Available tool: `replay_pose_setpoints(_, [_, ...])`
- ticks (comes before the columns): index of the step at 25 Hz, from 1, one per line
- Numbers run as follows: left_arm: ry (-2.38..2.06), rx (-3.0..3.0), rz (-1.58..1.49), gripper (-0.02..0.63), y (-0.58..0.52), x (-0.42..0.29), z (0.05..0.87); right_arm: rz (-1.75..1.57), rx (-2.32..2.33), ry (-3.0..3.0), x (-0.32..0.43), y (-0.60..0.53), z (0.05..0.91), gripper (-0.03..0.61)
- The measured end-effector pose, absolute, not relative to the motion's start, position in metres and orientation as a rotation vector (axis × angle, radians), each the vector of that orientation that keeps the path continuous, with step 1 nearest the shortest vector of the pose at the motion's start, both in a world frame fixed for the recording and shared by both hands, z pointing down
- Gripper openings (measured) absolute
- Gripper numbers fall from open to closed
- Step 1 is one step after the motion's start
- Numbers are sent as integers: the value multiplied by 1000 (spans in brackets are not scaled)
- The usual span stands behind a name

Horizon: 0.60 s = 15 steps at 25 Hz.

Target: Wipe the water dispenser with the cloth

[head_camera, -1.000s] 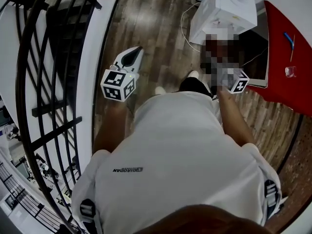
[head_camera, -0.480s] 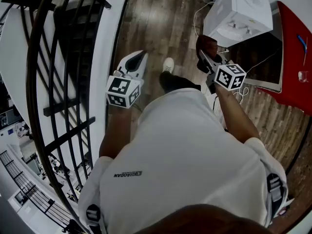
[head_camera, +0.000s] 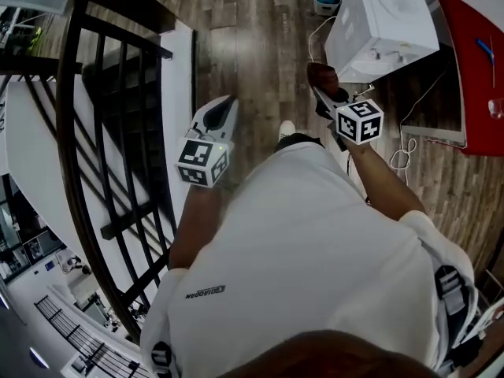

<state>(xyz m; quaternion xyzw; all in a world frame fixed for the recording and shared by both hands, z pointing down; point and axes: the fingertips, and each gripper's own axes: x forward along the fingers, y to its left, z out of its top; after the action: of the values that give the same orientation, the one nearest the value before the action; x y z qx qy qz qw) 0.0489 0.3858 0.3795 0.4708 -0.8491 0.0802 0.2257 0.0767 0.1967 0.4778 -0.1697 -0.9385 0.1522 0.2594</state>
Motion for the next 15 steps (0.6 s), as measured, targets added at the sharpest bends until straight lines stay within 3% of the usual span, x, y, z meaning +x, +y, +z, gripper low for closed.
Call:
replay_pose_setpoints(7, [-2266, 1478, 253, -8, 343, -30, 371, 155, -318, -2554, 23, 169, 472, 63])
replay_pose_setpoints(15, [-2164, 1645, 293, -8, 287, -70, 375, 30, -66, -2524, 18, 104, 479, 63])
